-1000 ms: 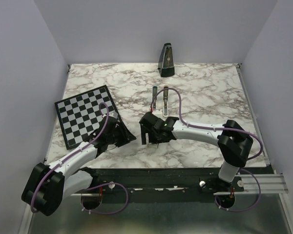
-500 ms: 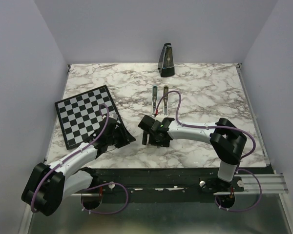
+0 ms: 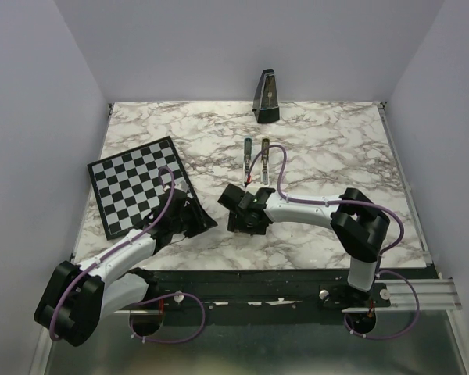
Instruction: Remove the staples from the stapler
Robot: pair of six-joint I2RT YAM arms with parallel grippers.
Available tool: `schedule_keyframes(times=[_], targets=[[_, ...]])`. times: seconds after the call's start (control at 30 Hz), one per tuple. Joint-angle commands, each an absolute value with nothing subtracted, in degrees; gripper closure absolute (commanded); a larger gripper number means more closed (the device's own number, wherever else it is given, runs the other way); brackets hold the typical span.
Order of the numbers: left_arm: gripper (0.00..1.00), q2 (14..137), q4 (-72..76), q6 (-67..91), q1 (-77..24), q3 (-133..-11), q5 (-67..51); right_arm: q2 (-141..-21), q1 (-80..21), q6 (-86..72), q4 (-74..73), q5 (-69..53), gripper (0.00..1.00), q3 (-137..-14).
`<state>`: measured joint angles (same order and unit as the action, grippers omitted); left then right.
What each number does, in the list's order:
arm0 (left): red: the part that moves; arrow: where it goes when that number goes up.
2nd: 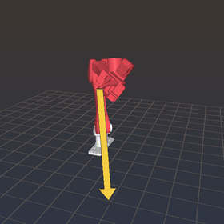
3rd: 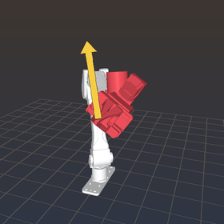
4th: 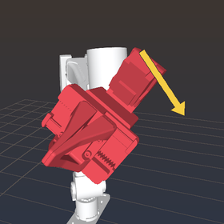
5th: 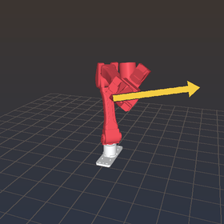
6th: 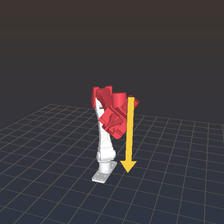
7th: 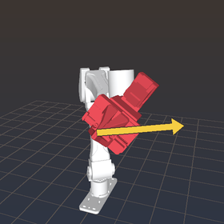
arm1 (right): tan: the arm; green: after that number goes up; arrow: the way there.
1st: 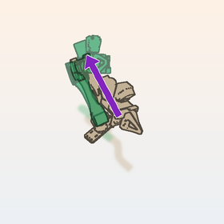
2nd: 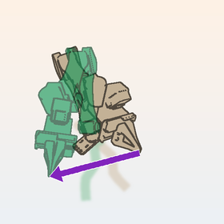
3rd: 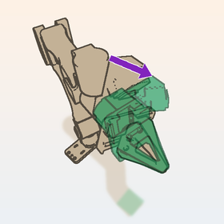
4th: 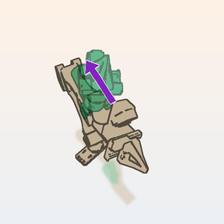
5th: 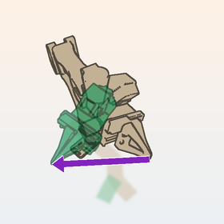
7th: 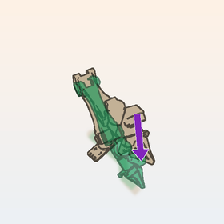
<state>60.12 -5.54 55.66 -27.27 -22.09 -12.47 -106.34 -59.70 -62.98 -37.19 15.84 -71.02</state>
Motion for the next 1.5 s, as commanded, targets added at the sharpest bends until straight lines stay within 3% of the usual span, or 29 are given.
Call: schedule_keyframes(times=[0.0, 0.53, 0.77, 1.0, 1.1, 1.17, 1.23, 1.47], targets=[[0.51, 60.5, -4.2, 55.3, -27.1, -21.4, -13.3, -107.8, -60.3, -62.7, -37.9, 18.4, 0.27, -72.2], [0.51, 60.8, -3.5, 55.7, -27.1, -21.2, -13.6, -105.9, -60.3, -60.4, -37.8, 20.5, 0.41, -71.4], [0.51, 60.6, -4.2, 55.3, -27.1, -21.7, -13.6, -104.3, -60.2, -57.2, -41.5, 24.1, 0.23, -73.4], [0.51, 54.0, -10.0, 50.1, -27.1, -27.6, -11.7, -86.0, -60.3, -51.3, -42.9, 31.1, 0.05, -64.5], [0.45, 47.9, -13.4, 46.9, -27.3, -31.8, -10.0, -74.2, -60.2, -49.6, -45.1, 34.5, 0.00, -60.4], [0.33, 43.9, -15.5, 44.4, -27.6, -35.2, -9.3, -65.3, -60.2, -48.8, -46.9, 35.7, 0.00, -58.6], [0.01, 40.9, -17.0, 42.5, -27.6, -37.5, -8.7, -59.5, -60.2, -48.1, -48.2, 36.1, 0.00, -56.4], [0.01, 33.0, -19.2, 34.9, -27.8, -41.5, -10.1, -38.4, -60.1, -47.9, -48.4, 33.7, 0.00, -50.1]])
